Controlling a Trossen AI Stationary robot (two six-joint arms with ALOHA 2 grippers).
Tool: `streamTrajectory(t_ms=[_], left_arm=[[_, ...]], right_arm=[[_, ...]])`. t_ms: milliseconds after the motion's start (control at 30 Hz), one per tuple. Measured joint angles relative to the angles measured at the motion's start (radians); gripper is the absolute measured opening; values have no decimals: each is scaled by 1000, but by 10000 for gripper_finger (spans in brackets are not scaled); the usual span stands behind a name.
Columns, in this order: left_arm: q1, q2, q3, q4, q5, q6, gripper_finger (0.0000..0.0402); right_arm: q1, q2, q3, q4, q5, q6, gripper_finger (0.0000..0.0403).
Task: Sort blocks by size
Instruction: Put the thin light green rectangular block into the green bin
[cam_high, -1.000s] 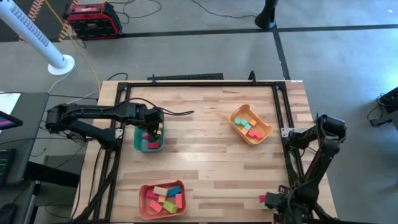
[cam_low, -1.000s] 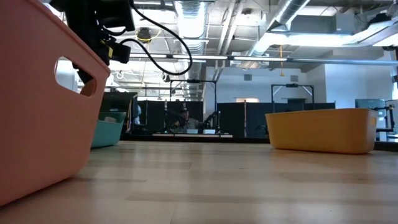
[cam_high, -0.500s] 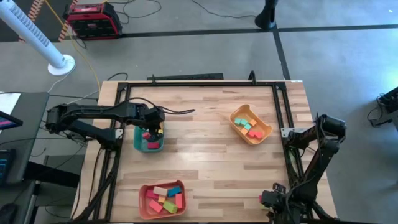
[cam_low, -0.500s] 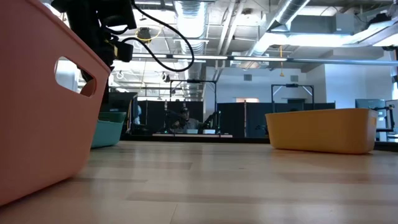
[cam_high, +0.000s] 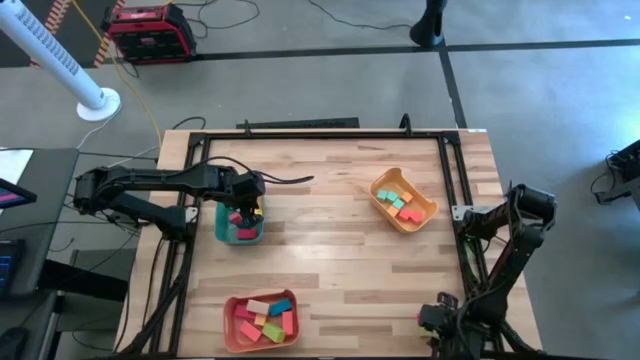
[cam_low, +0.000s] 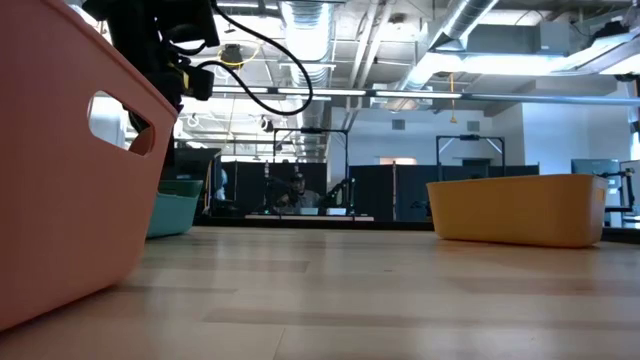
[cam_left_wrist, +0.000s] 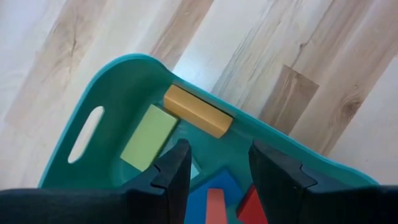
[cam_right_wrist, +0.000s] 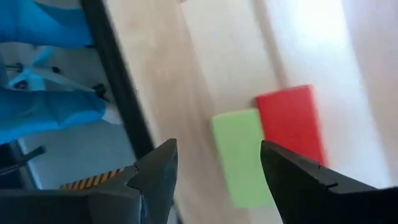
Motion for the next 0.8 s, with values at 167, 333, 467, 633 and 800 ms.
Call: streamTrajectory(t_ms=[167,333,467,633,800], left_arm=[[0,0,0,0,2,0,153],[0,0,1,1,2,0,153],[0,0,1,1,3,0,153],[0,0,1,1,35,0,153],[0,0,1,1,38,-2,153]], right_arm=[[-14,0,-1,-95,-1,-3,256],[-36,0,-1,-121,-3,-36,256],[-62,-8,-1,-121,-4,-40,256],[-80,-52,11,-72,-4,-39,256],[-62,-55,12,0,-4,-53,256]])
